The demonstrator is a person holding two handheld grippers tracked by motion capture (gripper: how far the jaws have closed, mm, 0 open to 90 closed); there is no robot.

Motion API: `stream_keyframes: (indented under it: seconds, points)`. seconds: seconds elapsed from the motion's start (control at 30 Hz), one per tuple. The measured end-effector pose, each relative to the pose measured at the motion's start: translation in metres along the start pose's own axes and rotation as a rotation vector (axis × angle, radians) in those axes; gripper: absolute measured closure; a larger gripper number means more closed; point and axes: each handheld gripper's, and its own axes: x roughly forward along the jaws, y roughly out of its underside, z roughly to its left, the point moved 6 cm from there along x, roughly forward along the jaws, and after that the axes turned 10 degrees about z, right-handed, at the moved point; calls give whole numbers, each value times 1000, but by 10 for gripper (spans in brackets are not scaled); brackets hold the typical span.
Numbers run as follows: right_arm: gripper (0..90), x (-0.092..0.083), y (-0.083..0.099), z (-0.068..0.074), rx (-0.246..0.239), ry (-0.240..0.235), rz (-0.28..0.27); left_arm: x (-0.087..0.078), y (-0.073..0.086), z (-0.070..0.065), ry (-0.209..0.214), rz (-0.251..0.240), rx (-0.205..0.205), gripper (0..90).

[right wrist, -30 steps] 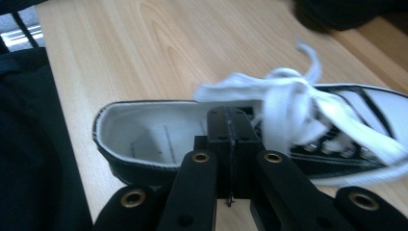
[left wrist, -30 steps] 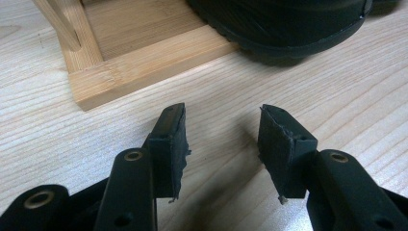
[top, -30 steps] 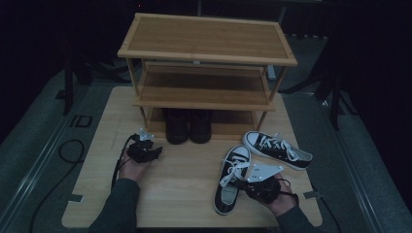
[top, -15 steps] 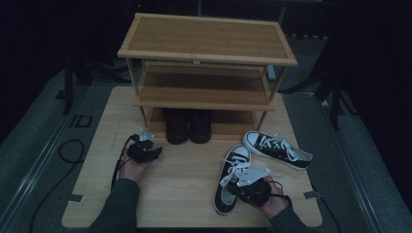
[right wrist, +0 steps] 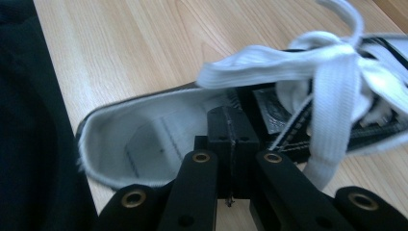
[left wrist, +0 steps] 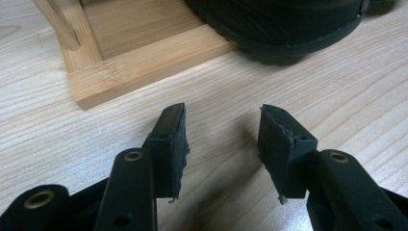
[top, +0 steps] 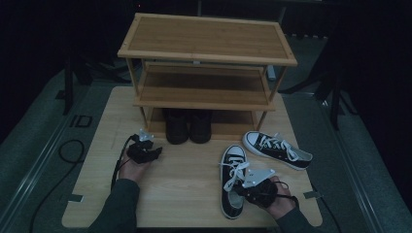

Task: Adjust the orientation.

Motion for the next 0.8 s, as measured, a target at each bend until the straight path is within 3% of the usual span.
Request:
stream_keyframes:
  seconds: [0.33, 0.8]
  points:
    - [900, -8, 14, -21, 44, 57, 16, 0, 0, 0, -1, 0, 2, 531]
    - [900, -13, 21, -49, 73, 104, 32, 0, 0, 0, 0, -1, 3, 531]
